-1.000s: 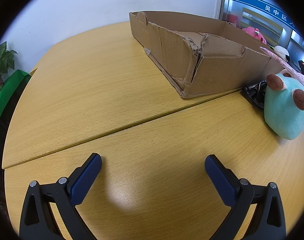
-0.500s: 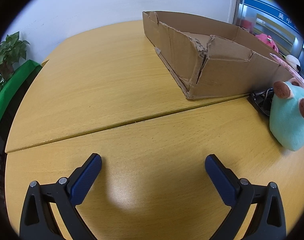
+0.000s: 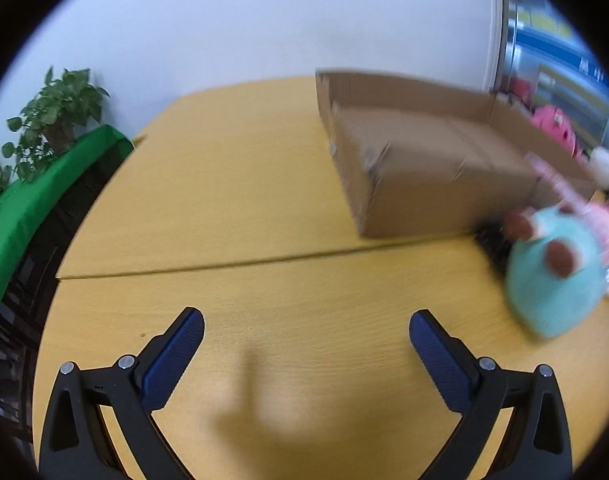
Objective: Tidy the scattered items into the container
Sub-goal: 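Move both tools toward the pink-and-teal plush pig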
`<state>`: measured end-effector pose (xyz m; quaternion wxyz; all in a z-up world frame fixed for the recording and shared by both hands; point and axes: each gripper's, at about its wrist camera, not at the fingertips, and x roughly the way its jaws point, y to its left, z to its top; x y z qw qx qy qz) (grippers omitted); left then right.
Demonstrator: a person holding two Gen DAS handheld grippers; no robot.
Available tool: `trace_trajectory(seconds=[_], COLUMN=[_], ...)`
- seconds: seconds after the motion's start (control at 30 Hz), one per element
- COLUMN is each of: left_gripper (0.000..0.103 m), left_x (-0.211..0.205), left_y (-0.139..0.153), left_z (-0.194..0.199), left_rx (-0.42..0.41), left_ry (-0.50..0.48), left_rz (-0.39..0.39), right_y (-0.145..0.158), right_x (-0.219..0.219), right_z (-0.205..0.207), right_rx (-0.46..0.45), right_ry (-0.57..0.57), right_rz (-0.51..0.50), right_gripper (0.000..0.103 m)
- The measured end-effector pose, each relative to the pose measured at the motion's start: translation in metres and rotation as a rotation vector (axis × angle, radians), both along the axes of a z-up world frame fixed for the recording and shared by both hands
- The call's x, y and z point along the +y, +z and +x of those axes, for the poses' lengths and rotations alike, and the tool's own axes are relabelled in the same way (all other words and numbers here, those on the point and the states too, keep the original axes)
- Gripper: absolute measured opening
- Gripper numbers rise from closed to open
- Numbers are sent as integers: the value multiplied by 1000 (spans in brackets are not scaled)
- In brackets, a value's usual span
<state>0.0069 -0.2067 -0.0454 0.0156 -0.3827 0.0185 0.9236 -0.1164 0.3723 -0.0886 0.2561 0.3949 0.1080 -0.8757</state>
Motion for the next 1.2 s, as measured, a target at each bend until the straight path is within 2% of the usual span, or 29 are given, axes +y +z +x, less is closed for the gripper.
trace_trajectory(seconds=[0.07,0.17,0.27,0.37,0.47,0.53,0.63,0.87,1.03,1.1,1.13,1.2], left_gripper=[102,102,102,102,102,102,102,102,102,96,96,96], left_x=[11,32,55,72,87,97,109,123,126,128,129,126], left_y=[28,57,74,77,74,71,69,47,21,8,2,-5], left_z=[20,39,49,54,53,53,49,30,9,1,-2,-6], left_rx=[66,116,126,118,90,86,78,34,-14,-54,-71,-86], left_ry=[20,19,-11,-35,-36,-10,38,-1,-60,-72,-78,-97], left_rz=[15,25,85,133,176,151,130,161,230,230,232,289], right_y=[15,42,60,69,65,57,47,30,22,20,20,16], right_x=[-6,-34,-68,-101,-130,-147,-152,-144,-168,-180,-184,-198], right_z=[4,18,36,58,74,85,100,110,113,112,112,109], right_rx=[26,81,81,81,42,-8,-23,-15,-6,-14,-12,-14], right_ry=[-27,17,118,199,259,296,291,246,242,241,240,240], right_rz=[-59,-132,-210,-275,-294,-295,-268,-238,-234,-247,-246,-214], right_gripper=[103,103,103,103,103,103,103,103,103,103,103,103])
